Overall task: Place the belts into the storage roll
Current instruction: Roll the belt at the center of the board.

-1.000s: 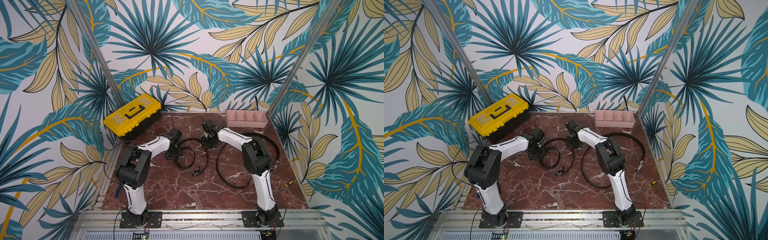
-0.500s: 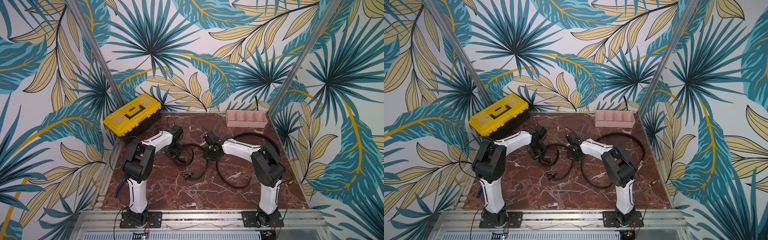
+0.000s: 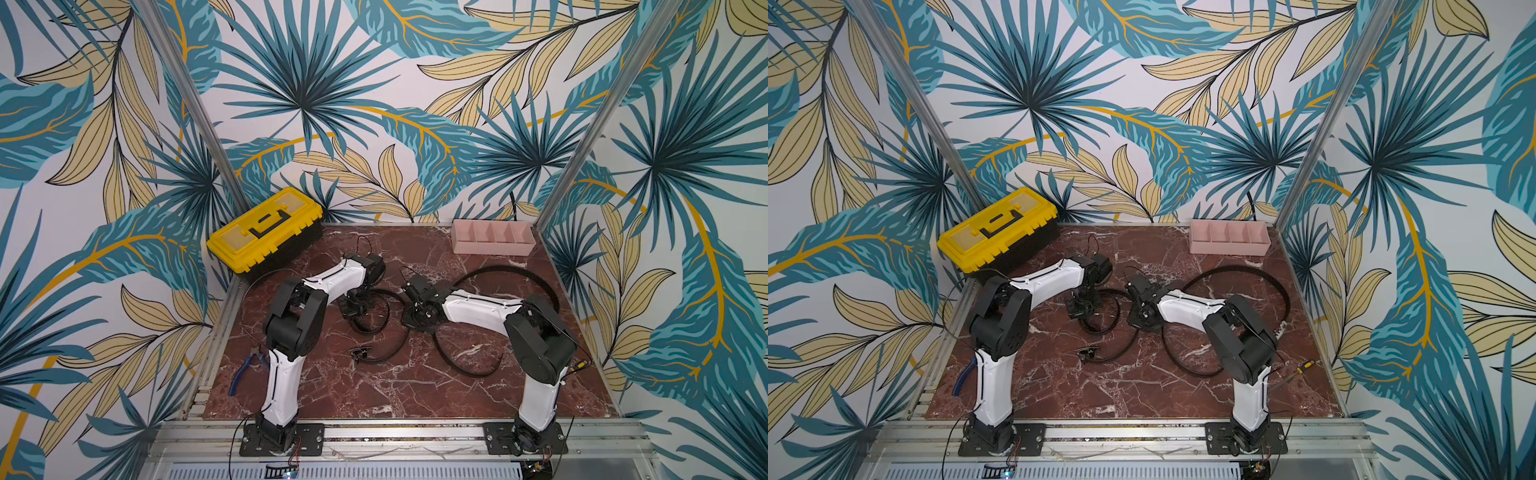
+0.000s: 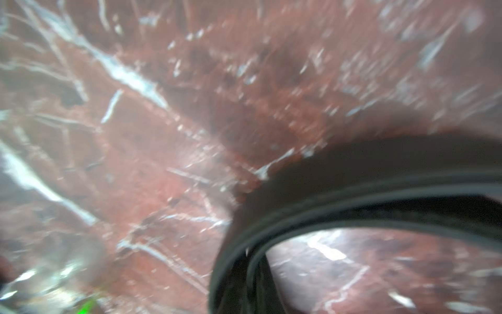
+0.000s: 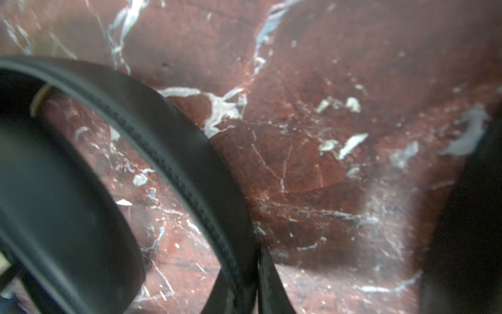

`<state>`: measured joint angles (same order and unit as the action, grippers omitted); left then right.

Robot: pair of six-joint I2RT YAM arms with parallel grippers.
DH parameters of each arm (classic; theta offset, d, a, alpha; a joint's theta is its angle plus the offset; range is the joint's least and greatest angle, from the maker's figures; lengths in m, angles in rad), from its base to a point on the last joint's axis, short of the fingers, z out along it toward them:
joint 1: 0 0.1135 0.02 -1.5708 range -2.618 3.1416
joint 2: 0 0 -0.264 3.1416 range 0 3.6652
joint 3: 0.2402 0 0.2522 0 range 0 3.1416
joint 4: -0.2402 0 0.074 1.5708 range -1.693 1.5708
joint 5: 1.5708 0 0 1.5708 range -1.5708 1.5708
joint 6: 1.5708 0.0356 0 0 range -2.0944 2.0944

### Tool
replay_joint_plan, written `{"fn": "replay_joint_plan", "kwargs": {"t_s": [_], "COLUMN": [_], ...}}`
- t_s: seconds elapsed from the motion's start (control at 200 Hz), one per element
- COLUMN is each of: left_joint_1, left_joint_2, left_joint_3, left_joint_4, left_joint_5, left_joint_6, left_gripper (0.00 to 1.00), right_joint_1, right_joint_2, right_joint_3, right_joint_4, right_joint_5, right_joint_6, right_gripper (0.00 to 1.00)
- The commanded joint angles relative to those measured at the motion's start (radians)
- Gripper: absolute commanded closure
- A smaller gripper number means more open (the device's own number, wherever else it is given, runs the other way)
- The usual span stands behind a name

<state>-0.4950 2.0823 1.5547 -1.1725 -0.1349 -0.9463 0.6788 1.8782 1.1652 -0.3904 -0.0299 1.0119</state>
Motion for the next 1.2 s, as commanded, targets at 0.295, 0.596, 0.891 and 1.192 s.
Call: {"fn": "replay_joint_plan", "kwargs": {"t_s": [0.295, 0.596, 0.891, 1.192], "left_joint_1": [-0.030, -0.031, -0.062, -0.068], "left_joint_2": [0.000, 0.075, 0.112, 0.113], "left_joint_3": [0.044, 0.096, 0.143, 0.113], "left_joint_4": [-0.260, -0.262, -0.259, -0.251], "left_joint_5": [-0.099, -0.044, -0.023, 0.035], "left_joint_6": [-0.049, -0.221, -0.297, -0.447], "left_gripper": [1.00, 1.00, 1.00, 1.00], "right_joint_1": [0.013, 0.100, 0.184, 0.223], "right_joint_2": [-0.050, -0.090, -0.090, -0.102], "right_joint_3": [-0.089, -0.184, -0.210, -0.329], "right_joint_4": [0.131, 0.282, 0.385, 0.576], "right_joint_5": [0.006, -0.001, -0.016, -0.021], "right_joint_6": [0.142, 0.354, 0.510, 0.701], "right_gripper": [0.84, 0.85, 0.85, 0.85]}}
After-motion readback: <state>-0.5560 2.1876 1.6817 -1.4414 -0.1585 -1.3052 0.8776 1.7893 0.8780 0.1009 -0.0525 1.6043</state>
